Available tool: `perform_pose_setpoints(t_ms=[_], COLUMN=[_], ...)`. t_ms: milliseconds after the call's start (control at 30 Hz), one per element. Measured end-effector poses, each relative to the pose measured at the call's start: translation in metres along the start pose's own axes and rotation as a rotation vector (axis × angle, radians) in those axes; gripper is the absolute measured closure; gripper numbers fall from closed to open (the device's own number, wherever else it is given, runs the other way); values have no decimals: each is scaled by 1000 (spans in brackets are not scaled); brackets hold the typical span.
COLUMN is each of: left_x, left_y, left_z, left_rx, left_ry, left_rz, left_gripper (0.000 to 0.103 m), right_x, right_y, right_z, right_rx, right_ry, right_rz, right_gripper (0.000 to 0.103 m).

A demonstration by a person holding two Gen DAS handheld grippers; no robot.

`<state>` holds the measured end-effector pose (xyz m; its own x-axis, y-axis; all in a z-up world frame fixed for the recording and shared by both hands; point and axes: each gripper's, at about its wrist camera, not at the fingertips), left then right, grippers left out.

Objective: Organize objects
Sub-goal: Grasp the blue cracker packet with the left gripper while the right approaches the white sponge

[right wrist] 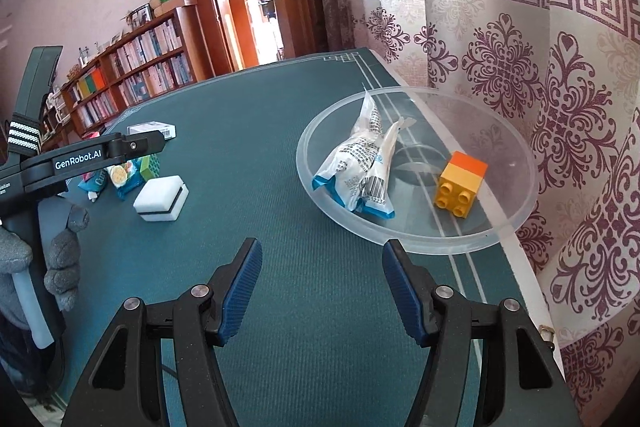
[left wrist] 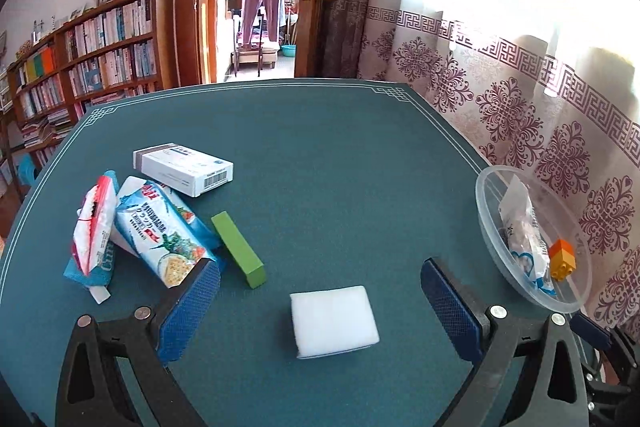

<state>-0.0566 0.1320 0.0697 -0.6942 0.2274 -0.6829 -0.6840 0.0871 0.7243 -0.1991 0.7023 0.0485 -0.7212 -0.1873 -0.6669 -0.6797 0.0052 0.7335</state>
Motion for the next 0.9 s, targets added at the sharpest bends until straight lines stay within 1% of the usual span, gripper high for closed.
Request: perform_pose_setpoints(t_ms=[133, 300, 600, 900], left_x=[-2, 4, 21, 17], left_y=[-1, 0, 3, -5], left_z=[-24, -54, -89, -129], left_rx=[-39, -112, -196, -292], left_ry=[97, 154, 234, 282], left_rz=[18, 7, -24, -37], left_gripper=[1, 1, 1, 1], right_x=[4, 10, 17, 24], right_y=[-1, -3, -4, -7], right_z=[-13, -31, -48, -46], right_rx=[-24, -56, -86, -74], right_ry=[18, 48, 78, 82], right_rz=[-12, -25, -40, -65], right_gripper=[39, 39, 39, 39])
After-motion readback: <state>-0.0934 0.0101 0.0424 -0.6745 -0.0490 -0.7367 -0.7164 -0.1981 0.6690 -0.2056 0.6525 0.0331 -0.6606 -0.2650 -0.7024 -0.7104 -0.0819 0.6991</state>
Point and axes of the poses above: each gripper's, at about its wrist camera, not at the fingertips, and x roughly the way its jaws point, z to its right, y to its top, and after that the axes turned 2 degrees about -z, right-handed
